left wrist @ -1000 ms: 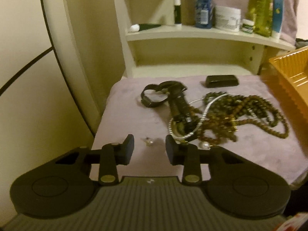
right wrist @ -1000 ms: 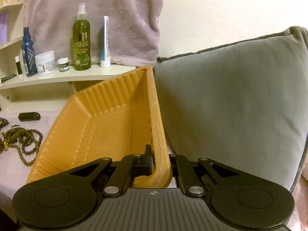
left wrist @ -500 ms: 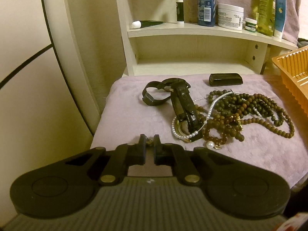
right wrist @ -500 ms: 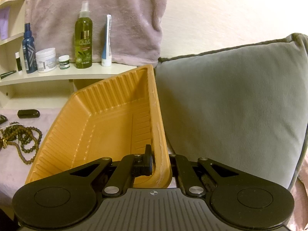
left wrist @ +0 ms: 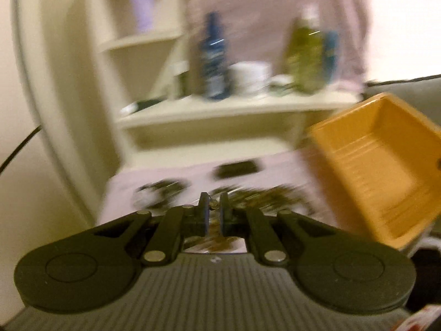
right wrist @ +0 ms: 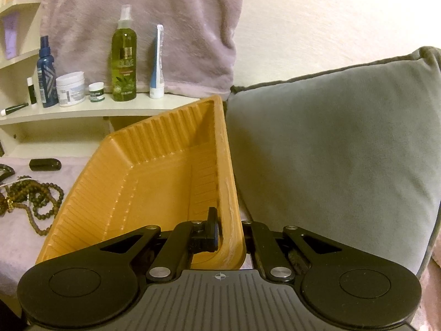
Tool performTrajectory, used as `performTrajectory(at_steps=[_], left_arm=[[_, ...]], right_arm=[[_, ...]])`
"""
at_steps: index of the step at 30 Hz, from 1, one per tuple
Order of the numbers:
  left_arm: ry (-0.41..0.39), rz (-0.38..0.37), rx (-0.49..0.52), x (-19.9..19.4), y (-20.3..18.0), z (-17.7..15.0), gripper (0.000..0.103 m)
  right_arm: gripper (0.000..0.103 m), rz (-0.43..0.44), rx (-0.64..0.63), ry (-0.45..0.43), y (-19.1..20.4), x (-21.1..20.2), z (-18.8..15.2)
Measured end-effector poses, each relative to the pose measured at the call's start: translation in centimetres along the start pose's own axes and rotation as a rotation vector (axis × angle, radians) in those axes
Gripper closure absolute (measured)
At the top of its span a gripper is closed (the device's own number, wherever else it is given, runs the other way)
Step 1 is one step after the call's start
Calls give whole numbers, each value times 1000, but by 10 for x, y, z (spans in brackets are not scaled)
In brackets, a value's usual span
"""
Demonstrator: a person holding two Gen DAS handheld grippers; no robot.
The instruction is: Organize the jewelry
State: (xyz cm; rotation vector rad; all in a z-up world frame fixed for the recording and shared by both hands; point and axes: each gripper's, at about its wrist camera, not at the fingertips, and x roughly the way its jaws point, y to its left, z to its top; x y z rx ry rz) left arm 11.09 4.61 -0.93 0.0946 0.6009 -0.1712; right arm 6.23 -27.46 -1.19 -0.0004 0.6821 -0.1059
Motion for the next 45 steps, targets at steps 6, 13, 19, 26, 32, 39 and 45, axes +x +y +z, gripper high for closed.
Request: performTrajectory(at_steps=[6, 13, 19, 26, 32, 39, 45], left_arm=[[-55, -215, 57, 4, -71, 25, 97], [-18, -344, 123, 25, -134, 27, 97], [11, -369, 159, 43, -159, 20, 97], [25, -362, 170, 50, -167, 7, 67], [-17, -278, 143, 26, -141, -4, 67], [-19, -73, 72, 4, -72, -25, 67], [24, 73, 0, 5, -14, -44, 67]], right_arm=[[99, 9, 0, -1, 0, 2, -1], [99, 15, 33, -3, -2, 3, -4], [99, 29, 40, -3, -2, 0, -3], [99, 33, 56, -8, -4, -1, -4], [99, 33, 60, -3, -5, -1, -5], [99, 25, 53, 5, -5, 1, -7], [99, 13, 46, 16, -5, 4, -8]])
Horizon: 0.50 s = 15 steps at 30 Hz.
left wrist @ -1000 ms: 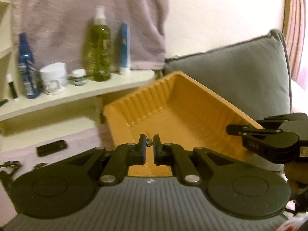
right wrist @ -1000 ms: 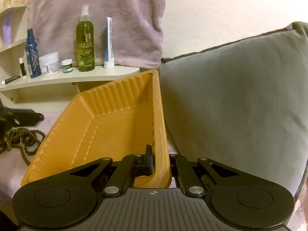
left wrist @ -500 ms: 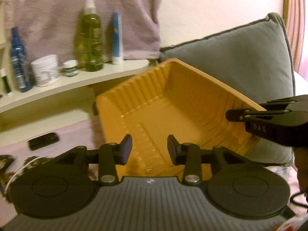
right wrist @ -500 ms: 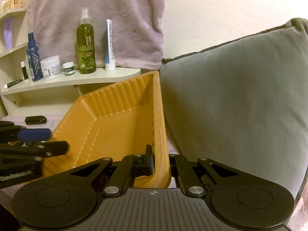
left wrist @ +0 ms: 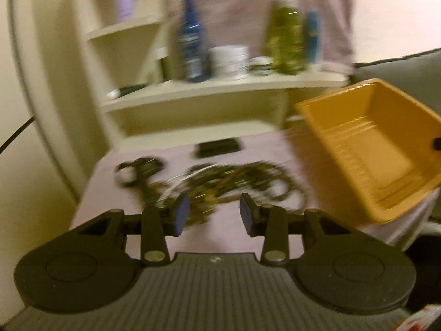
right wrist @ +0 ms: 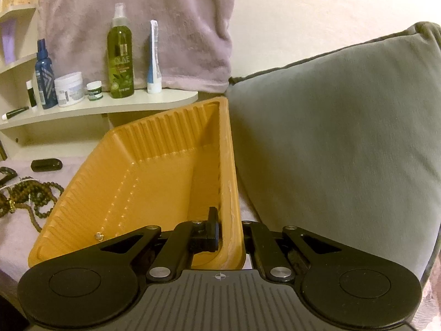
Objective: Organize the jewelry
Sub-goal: 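Grasp the black watch strap with the left tool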
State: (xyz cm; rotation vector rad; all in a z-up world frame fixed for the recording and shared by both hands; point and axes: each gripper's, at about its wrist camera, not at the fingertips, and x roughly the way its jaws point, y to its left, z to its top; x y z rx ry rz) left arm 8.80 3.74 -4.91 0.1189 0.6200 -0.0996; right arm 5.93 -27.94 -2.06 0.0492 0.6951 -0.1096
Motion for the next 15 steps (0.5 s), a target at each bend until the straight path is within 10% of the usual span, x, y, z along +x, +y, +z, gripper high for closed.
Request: performTrajectory(at_steps=[15], left_arm=[[14, 111, -103, 45, 57, 14, 67]], right_arm=[[99, -21, -31, 3, 1, 3, 4]])
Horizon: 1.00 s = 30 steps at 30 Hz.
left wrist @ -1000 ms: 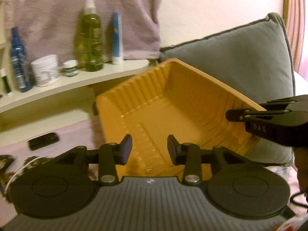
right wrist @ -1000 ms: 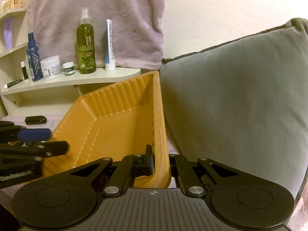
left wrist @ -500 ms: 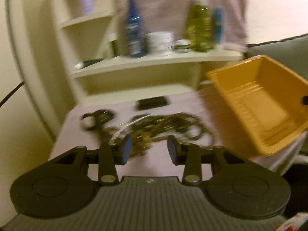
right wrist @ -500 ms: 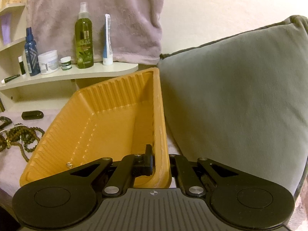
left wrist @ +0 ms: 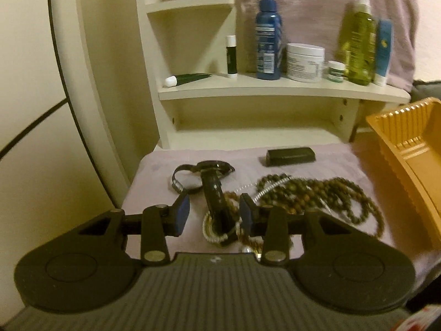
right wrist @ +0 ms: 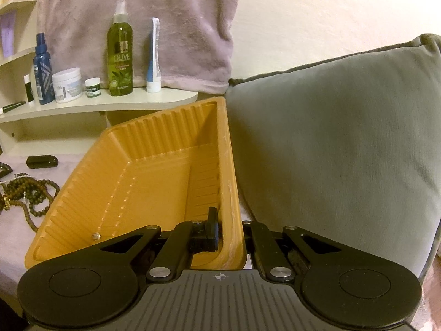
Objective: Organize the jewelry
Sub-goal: 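Grasp the black watch strap with the left tool, then lift the black watch into the orange tray and open the left tool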
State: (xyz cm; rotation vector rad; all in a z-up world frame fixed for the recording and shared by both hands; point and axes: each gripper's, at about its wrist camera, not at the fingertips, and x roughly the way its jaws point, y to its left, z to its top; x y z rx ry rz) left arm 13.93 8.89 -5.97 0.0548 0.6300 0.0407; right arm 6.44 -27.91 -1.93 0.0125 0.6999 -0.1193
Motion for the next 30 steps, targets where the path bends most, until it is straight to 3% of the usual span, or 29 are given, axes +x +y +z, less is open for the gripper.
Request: performTrajectory(at_steps=[8, 30], left_arm=[[45, -3, 16, 33, -1, 5, 85], [-21, -86, 0, 2, 26, 38, 89]], right_arm=[[99, -3, -6, 2, 0, 1, 0], [99, 2, -5, -16, 3, -3, 0]])
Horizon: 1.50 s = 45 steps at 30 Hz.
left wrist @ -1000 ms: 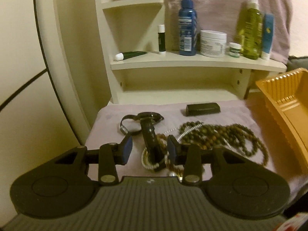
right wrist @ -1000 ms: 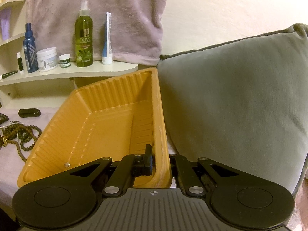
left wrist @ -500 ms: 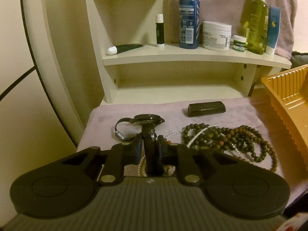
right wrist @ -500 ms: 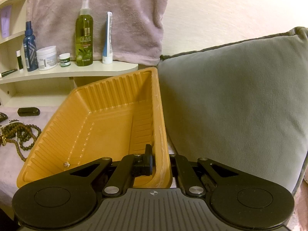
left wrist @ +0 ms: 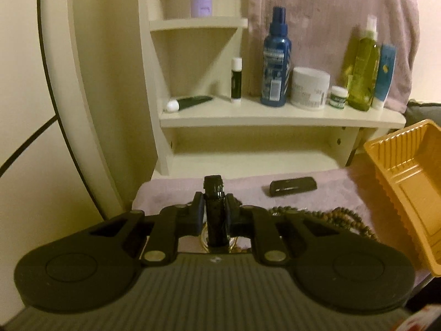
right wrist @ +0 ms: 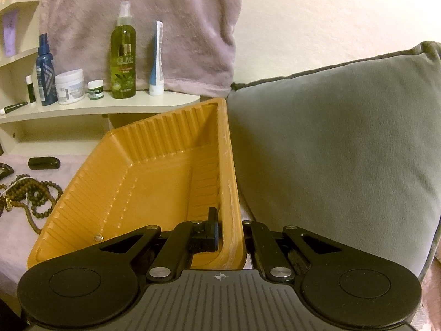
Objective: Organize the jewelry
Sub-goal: 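Lift the black watch into the orange tray and open the left tool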
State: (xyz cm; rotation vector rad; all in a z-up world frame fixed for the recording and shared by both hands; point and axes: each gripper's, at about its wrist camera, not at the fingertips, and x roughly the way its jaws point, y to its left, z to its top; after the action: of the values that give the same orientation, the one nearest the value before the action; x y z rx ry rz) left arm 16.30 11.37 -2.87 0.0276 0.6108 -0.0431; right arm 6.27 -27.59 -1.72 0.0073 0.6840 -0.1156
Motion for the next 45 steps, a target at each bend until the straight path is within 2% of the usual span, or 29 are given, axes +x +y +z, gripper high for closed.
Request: performTrajectory(at_steps=[4, 8, 14, 20, 23, 28, 34, 37, 45], left_arm=[[-11, -14, 19, -8, -10, 8, 89], [-23, -65, 42, -17, -36, 16, 89], [-28, -227, 53, -22, -99, 21, 89], [-6, -375, 94, -20, -171, 12, 89], [8, -418, 118, -17, -197, 4, 89], [40, -449, 147, -11, -223, -8, 89], [58, -450, 161, -6, -233, -13, 89], [41, -453, 144, -11, -228, -12, 78], [2, -396, 104, -25, -200, -6, 78]], right_arm=[[99, 2, 2, -1, 0, 0, 0], [99, 5, 6, -3, 0, 0, 0], [99, 11, 7, -8, 0, -1, 0], [99, 15, 0, -16, 3, -4, 3], [99, 17, 1, -16, 2, -4, 2], [99, 20, 5, -14, 2, -5, 1], [99, 21, 8, -12, 2, -5, 1], [99, 22, 6, -12, 2, -5, 1], [99, 24, 4, -9, 1, -5, 2]])
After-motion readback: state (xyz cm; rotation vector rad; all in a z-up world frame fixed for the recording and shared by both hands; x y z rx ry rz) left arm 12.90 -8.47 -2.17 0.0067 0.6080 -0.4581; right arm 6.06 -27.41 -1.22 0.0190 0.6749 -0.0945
